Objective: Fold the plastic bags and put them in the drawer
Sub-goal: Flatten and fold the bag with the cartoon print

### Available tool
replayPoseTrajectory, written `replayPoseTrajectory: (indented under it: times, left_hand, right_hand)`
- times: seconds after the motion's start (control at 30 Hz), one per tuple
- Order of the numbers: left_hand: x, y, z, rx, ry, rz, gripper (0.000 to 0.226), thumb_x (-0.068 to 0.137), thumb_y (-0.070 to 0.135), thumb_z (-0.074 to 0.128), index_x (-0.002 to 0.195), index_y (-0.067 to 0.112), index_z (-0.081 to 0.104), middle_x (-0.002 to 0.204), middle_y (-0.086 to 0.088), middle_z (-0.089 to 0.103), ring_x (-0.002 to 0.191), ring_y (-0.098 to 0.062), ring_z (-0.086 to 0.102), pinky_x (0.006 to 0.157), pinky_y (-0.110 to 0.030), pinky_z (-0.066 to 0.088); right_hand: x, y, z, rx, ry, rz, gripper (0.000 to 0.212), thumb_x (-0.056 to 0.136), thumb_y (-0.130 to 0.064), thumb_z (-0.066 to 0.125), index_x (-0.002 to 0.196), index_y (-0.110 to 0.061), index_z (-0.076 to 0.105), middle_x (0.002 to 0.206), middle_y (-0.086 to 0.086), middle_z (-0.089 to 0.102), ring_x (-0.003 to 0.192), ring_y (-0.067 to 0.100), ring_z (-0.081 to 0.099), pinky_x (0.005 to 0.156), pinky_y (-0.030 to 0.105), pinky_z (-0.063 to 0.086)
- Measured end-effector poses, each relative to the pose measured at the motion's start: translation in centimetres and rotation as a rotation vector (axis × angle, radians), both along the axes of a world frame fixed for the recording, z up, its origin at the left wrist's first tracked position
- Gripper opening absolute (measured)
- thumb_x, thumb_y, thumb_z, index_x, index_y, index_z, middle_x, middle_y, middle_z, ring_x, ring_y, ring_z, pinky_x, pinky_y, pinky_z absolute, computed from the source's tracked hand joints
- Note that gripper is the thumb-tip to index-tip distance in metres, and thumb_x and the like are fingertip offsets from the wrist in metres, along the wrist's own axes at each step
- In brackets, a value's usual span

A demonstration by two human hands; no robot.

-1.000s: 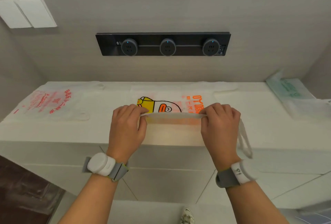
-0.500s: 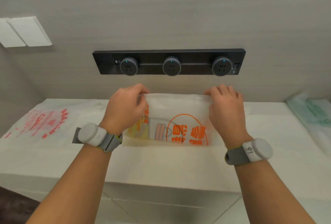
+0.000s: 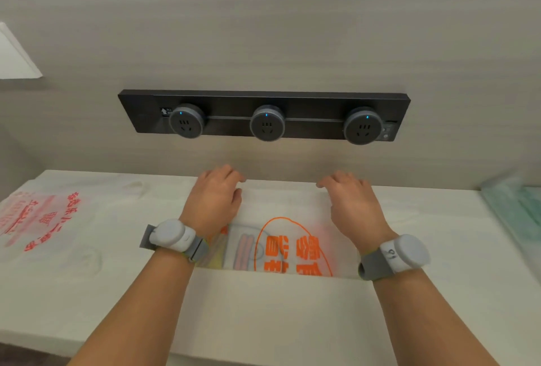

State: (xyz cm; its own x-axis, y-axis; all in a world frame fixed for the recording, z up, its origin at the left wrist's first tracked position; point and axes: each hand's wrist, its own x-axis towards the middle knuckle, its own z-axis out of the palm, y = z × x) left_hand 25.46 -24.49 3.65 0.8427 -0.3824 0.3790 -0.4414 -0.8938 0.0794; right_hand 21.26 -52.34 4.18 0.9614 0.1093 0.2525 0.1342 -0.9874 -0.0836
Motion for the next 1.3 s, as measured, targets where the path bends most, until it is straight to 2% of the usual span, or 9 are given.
replayPoseTrajectory:
  times: [0.23,0.43,0.53,0.63,0.77,0.87,1.07,1.2,1.3]
  left_hand:
    - [-1.8,-3.5,-2.6,-0.081,0.078,-0.106,0.022,0.084,0.012,0.061,0.105,0.013,0.067,0.105,-0.003,0.067,0.093,-0.028,0.063,0.082,-0.038,0.048]
    - [-4.7,-5.6,-4.1,-0.182,0.07,-0.194,0.018,0.092,0.015,0.057,0.108,0.015,0.065,0.109,0.002,0.063,0.098,-0.019,0.058,0.084,-0.031,0.044]
    - [-6.7,-6.1,-4.6,-0.188,0.062,-0.245,0.018,0.09,0.017,0.055,0.104,0.015,0.066,0.105,0.001,0.062,0.092,-0.021,0.057,0.077,-0.036,0.046]
    - [-8.2,-6.1,-4.9,-0.186,0.05,-0.241,0.016,0.09,0.018,0.054,0.1,0.016,0.065,0.1,0.001,0.061,0.088,-0.023,0.056,0.073,-0.038,0.045]
    - [-10.2,-5.7,-5.2,-0.196,0.047,-0.267,0.017,0.094,0.025,0.052,0.101,0.018,0.066,0.101,0.003,0.061,0.089,-0.022,0.056,0.074,-0.037,0.045]
    - [-11.4,-4.7,-5.6,-0.191,0.055,-0.288,0.019,0.096,0.028,0.052,0.106,0.02,0.067,0.107,0.003,0.062,0.094,-0.02,0.056,0.077,-0.037,0.046]
    - [-12.8,-2.9,-5.6,-0.154,0.054,-0.277,0.019,0.095,0.028,0.053,0.107,0.023,0.067,0.11,0.005,0.061,0.096,-0.018,0.056,0.08,-0.033,0.044]
    - [-13.7,-1.6,-5.8,-0.14,0.045,-0.259,0.02,0.095,0.029,0.055,0.109,0.023,0.067,0.109,0.006,0.06,0.096,-0.017,0.054,0.081,-0.032,0.044]
    - [-14.3,-0.5,-5.9,-0.132,0.035,-0.229,0.021,0.093,0.031,0.056,0.108,0.024,0.069,0.106,0.006,0.059,0.095,-0.019,0.054,0.08,-0.034,0.045]
  right_hand:
    - [0.6,-0.9,-0.1,-0.065,0.141,0.006,0.055,0.084,0.003,0.047,0.129,-0.025,0.057,0.126,0.001,0.059,0.117,0.026,0.054,0.093,0.038,0.038]
    - [-0.3,0.5,1.2,-0.168,0.068,0.034,0.05,0.086,0.001,0.045,0.128,-0.022,0.059,0.123,0.002,0.061,0.117,0.027,0.054,0.098,0.039,0.037]
    - [-1.9,3.2,1.4,-0.17,0.005,0.131,0.052,0.083,0.003,0.048,0.128,-0.021,0.058,0.125,0.002,0.06,0.117,0.027,0.053,0.096,0.038,0.036]
    - [-2.9,5.2,0.0,-0.091,0.056,0.183,0.053,0.084,0.004,0.051,0.131,-0.019,0.056,0.128,0.003,0.057,0.113,0.026,0.055,0.091,0.035,0.041]
    - [-3.6,4.7,-2.3,-0.056,0.085,0.069,0.038,0.089,-0.01,0.051,0.126,-0.019,0.059,0.129,0.004,0.057,0.114,0.028,0.055,0.091,0.037,0.041]
    - [-4.4,3.6,-1.9,-0.095,0.101,-0.029,0.036,0.087,-0.015,0.052,0.122,-0.018,0.062,0.125,0.004,0.06,0.114,0.028,0.056,0.101,0.038,0.037]
    - [-6.3,1.7,0.5,-0.09,0.067,-0.212,0.04,0.085,-0.002,0.05,0.118,-0.019,0.066,0.118,0.003,0.066,0.114,0.023,0.059,0.119,0.046,0.02]
    - [-8.3,1.4,1.6,-0.133,0.052,-0.298,0.043,0.085,0.003,0.045,0.113,-0.021,0.068,0.105,0.001,0.07,0.104,0.022,0.064,0.122,0.05,0.01]
    - [-9.5,0.9,2.2,-0.185,0.068,-0.393,0.04,0.087,0.003,0.045,0.109,-0.021,0.068,0.095,0.002,0.07,0.096,0.024,0.066,0.121,0.054,0.009]
